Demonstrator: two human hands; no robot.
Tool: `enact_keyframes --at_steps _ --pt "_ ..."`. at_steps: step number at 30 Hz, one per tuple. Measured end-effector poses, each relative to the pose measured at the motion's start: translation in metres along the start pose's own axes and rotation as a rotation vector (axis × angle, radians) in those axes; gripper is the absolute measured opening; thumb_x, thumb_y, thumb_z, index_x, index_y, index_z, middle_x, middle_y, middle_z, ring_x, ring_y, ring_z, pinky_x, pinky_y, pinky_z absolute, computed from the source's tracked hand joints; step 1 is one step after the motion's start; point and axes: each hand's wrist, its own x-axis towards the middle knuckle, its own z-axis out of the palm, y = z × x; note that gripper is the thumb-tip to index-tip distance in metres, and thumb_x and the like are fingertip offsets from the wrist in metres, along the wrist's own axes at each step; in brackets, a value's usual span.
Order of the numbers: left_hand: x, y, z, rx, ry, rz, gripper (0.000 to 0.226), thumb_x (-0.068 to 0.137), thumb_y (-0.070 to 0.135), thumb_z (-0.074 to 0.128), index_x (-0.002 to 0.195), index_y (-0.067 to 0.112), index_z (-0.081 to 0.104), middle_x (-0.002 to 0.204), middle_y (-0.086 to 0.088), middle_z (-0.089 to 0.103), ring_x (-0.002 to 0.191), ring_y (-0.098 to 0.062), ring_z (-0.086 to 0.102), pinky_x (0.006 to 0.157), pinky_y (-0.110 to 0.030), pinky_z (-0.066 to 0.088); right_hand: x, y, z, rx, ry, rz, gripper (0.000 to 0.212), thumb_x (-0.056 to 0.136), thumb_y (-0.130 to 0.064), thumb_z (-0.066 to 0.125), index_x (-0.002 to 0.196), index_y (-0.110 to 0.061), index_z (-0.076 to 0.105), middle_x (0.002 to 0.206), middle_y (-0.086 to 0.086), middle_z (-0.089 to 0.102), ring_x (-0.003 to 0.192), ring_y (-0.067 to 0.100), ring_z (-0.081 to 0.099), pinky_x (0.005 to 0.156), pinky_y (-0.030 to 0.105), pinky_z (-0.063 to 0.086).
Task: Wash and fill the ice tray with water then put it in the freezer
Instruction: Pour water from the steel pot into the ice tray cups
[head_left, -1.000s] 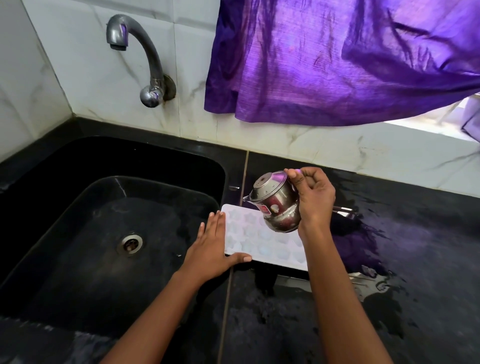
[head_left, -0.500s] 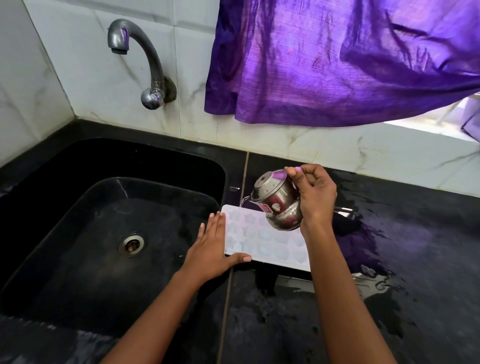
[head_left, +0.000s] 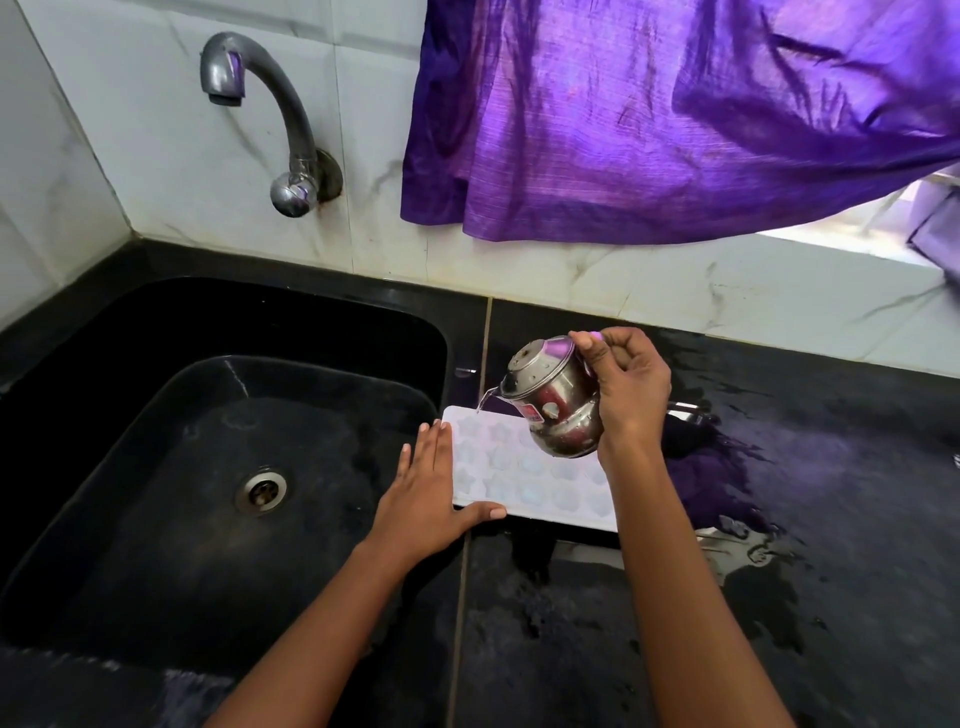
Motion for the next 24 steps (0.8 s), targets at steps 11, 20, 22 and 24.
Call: enact_keyframes --at_steps 11,20,22,24 --pt "0.002 -0.003 0.0 0.001 -0.002 -0.015 0.147 0.033 0.1 -0.004 0.148 0.009 -0.014 0.158 -0.006 -0.013 0.14 -0.013 -0.023 0.11 -0.032 -0.015 0.001 -0.004 -0.024 0.406 0.08 0.083 0.019 0.066 -0.02 0.072 0.077 -0.013 0.057 0.076 -0.002 0.072 0.082 0.012 0.069 0.086 0.031 0.052" --pt "0.005 -0.003 0.004 0.046 -0.018 -0.044 0.145 0.038 0.102 0.012 0.147 0.01 -0.018 0.156 -0.004 -0.021 0.138 -0.009 -0.024 0.112 -0.04 -0.015 0.01 -0.004 -0.076 0.369 0.153 0.018 0.015 0.08 -0.004 0.066 0.076 -0.013 0.055 0.068 -0.006 0.072 0.075 0.007 0.069 0.08 0.024 0.055" --pt "0.005 -0.004 0.005 0.024 -0.007 -0.037 0.149 0.03 0.103 0.002 0.146 0.012 -0.019 0.155 -0.001 -0.022 0.134 -0.004 -0.026 0.112 -0.038 -0.016 0.01 -0.004 -0.09 0.346 0.162 0.009 0.015 0.077 -0.006 0.068 0.075 -0.013 0.055 0.067 -0.007 0.072 0.073 0.007 0.069 0.077 0.022 0.055" --pt "0.004 -0.003 0.007 -0.036 0.02 -0.035 0.147 0.035 0.102 0.015 0.147 0.013 -0.017 0.156 0.001 -0.02 0.133 -0.001 -0.024 0.112 -0.035 -0.016 0.01 -0.003 -0.103 0.33 0.178 0.005 0.016 0.076 -0.007 0.069 0.074 -0.014 0.055 0.068 -0.006 0.072 0.074 0.007 0.069 0.075 0.021 0.055"
